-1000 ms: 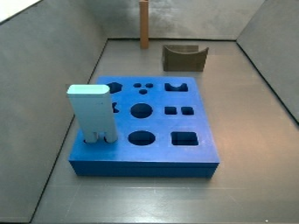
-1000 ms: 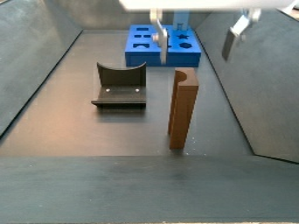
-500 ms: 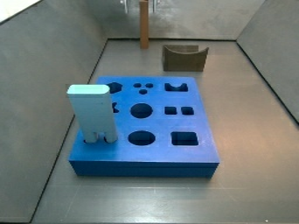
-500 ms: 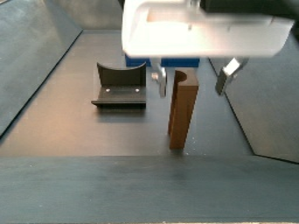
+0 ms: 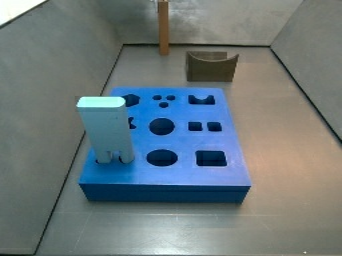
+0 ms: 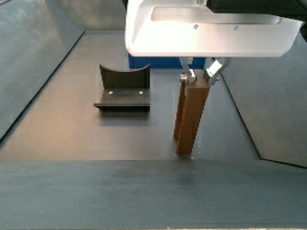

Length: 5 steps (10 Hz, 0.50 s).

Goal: Pick up the arch object. Move up. Rotate the arch object. Move to above the board. Insert the arch object.
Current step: Pick up the arch object.

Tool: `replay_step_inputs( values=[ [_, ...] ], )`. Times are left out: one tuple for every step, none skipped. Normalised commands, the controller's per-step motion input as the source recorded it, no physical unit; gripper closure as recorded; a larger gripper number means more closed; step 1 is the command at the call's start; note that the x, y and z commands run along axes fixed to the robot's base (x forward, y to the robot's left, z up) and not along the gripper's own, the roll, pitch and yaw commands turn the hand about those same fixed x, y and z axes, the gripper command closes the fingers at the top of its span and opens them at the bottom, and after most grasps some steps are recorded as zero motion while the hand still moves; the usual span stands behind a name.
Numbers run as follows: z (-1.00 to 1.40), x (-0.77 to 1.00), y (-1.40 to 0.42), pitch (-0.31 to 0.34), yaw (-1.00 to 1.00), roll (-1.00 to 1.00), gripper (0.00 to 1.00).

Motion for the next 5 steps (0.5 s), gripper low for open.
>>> replay_step_inputs(
  values=[
    [0.00, 0.00, 0.00, 0.000, 0.00, 0.00, 1.00],
    [0.00, 0.00, 0.00, 0.000, 0.00, 0.00, 1.00],
    [0.00, 0.00, 0.00, 0.000, 0.00, 0.00, 1.00],
    [0.00, 0.00, 0.00, 0.000, 0.00, 0.00, 1.00],
    [0.00, 0.00, 0.00, 0.000, 0.00, 0.00, 1.00]
  ],
)
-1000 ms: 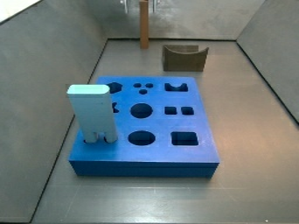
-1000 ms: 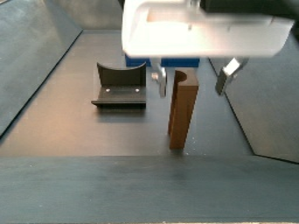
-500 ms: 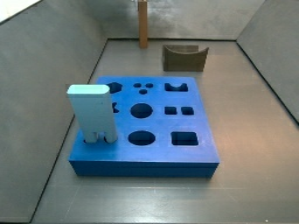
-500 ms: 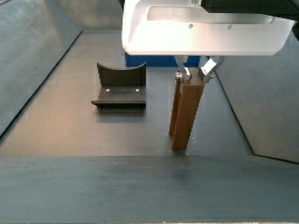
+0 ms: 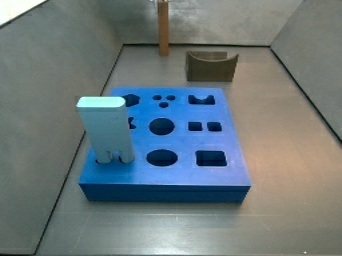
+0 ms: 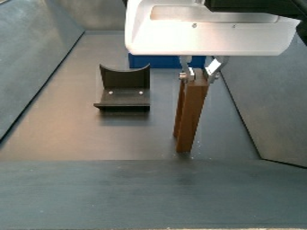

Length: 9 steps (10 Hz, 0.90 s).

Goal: Pick up the arch object. Move up. Rotate the arch object. Move to above the board. Insert the arch object.
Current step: Pick up the arch object, then move up, then rotate the arch object.

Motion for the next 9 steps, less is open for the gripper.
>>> replay_step_inputs(
  values=[
    [0.00, 0.00, 0.00, 0.000, 0.00, 0.00, 1.00],
    [0.00, 0.00, 0.00, 0.000, 0.00, 0.00, 1.00],
    [0.00, 0.00, 0.00, 0.000, 0.00, 0.00, 1.00],
    [0.83, 0.00, 0.00, 0.000, 0.00, 0.00, 1.00],
    [0.82, -0.01, 0.00, 0.007, 0.01, 0.00, 1.00],
    [0.73, -0.04, -0.01, 0.040, 0.00, -0.01, 1.00],
    [0.54, -0.03, 0.00, 0.055, 0.00, 0.00, 1.00],
    [0.32, -0.01, 0.00, 0.067, 0.00, 0.00, 1.00],
    [0.40, -0.10, -1.00, 0.000, 0.00, 0.00, 1.00]
  ],
)
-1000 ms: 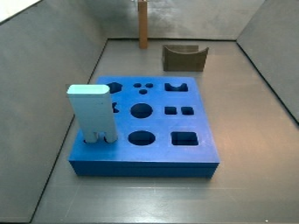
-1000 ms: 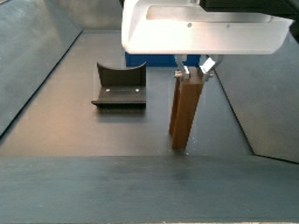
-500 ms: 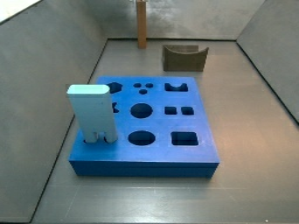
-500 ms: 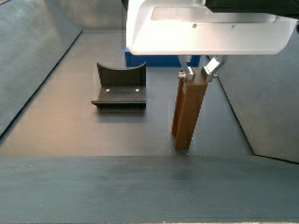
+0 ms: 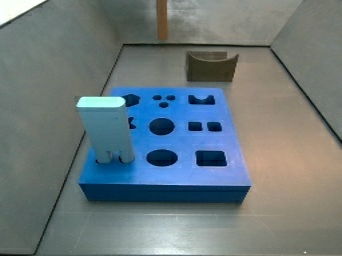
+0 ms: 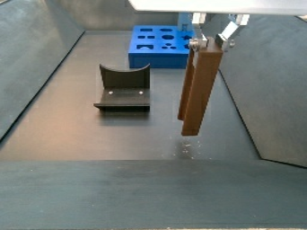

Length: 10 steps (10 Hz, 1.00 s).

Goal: Pick up the arch object. Move up. Rotate the arch object. Move to above the board. Insert the arch object.
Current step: Rotate the arch object.

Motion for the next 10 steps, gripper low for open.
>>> replay_step_inputs(
  values=[
    [0.35, -0.10, -1.00, -0.002, 0.01, 0.01, 1.00],
    [0.33, -0.11, -1.00, -0.022, 0.03, 0.04, 1.00],
    [0.30, -0.11, -1.00, -0.022, 0.03, 0.05, 1.00],
    [0.28, -0.09, -1.00, 0.007, 0.03, 0.06, 1.00],
    [0.28, -0.09, -1.00, 0.023, 0.03, 0.06, 1.00],
    [0.26, -0.09, -1.00, 0.037, 0.03, 0.06, 1.00],
    [0.24, -0.09, -1.00, 0.040, 0.03, 0.06, 1.00],
    [0.19, -0.07, -0.89, 0.037, 0.04, 0.05, 1.00],
    [0.13, -0.05, -0.68, 0.035, 0.04, 0.04, 1.00],
    [0.09, -0.04, -0.47, 0.030, 0.04, 0.03, 1.00]
  ],
)
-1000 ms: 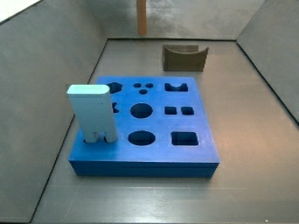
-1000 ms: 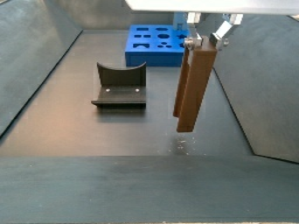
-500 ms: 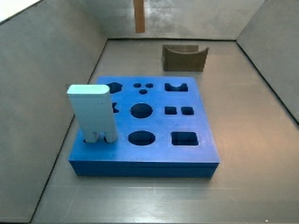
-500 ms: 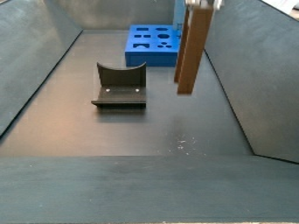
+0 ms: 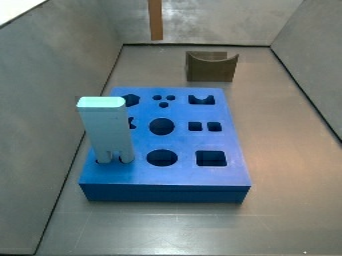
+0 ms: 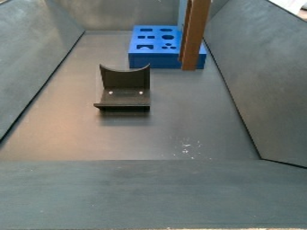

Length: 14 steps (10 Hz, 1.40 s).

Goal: Pick up the arch object. Move up. Rotate the arch object. Move to above the board. Insert the arch object.
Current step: Rotate the arch object.

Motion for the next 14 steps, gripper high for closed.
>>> replay_step_inputs(
  values=[
    [0.06, -0.03, -0.19, 0.029, 0.04, 0.01, 1.00],
    [0.00, 0.00, 0.00, 0.222, -0.06, -0.12, 1.00],
    [-0.01, 0.01, -0.01, 0.222, -0.07, -0.12, 1.00],
    [0.00, 0.02, -0.01, 0.184, -0.20, -0.12, 1.00],
    [0.00, 0.00, 0.00, 0.153, -0.24, -0.11, 1.00],
    [-1.00, 0.00, 0.00, 0.119, -0.17, -0.10, 1.00],
    [-1.00, 0.01, 0.00, 0.087, -0.11, -0.10, 1.00],
    [-1.00, 0.03, 0.01, 0.030, -0.07, -0.08, 1.00],
    [-1.00, 0.02, 0.01, -0.016, -0.05, -0.06, 1.00],
    [-1.00, 0.02, 0.01, -0.043, -0.04, -0.04, 1.00],
    [-1.00, 0.02, 0.02, -0.057, -0.03, -0.02, 1.00],
    [-0.91, 0.02, 0.02, -0.054, -0.02, -0.01, 1.00],
    [-0.74, 0.02, 0.02, -0.051, -0.02, 0.01, 1.00],
    [-0.58, 0.02, 0.02, -0.043, -0.02, 0.02, 1.00]
  ],
)
